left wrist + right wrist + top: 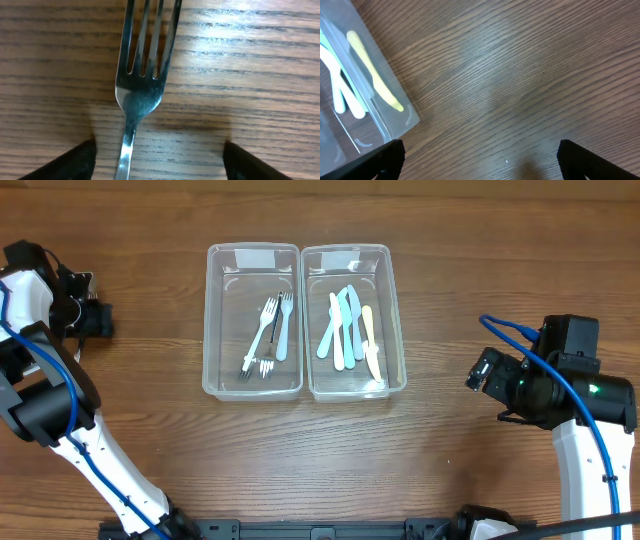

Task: Pack container
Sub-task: 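Grasp the last metal fork with the left gripper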

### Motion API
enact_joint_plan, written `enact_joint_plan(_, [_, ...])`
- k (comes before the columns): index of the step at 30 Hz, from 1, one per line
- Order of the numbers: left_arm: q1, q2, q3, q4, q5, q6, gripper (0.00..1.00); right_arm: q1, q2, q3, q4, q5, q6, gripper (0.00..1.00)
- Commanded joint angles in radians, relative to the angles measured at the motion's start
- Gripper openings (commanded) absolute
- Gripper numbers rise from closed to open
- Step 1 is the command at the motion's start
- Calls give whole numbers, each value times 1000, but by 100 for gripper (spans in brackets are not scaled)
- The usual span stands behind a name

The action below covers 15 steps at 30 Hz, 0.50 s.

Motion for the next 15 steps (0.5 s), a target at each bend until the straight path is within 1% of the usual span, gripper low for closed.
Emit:
enact_joint_plan(1, [-3,34,-12,-15,-7,0,51,-1,1,4,3,19,-4,100])
enact_joint_plan(3, [-3,34,-12,-15,-7,0,35,-1,1,4,3,19,-4,100])
enact_joint_plan(4, [-3,34,-12,-15,-7,0,29,-1,1,4,3,19,-4,100])
enact_joint_plan(5, [-3,34,-12,-16,-7,0,24,-1,1,4,3,19,-4,100])
enact_joint_plan(6, [-3,34,-12,-16,-7,0,23,-1,1,4,3,19,-4,100])
enact_joint_plan(9, [-3,34,-12,-23,-7,0,9,-1,1,4,3,19,-4,100])
enact_joint_plan(12, [-3,34,-12,-23,-8,-18,5,-1,1,4,3,20,-4,100])
enact_joint_plan(15, [-4,33,-11,-31,-7,-54,4,-1,1,4,4,20,-4,100])
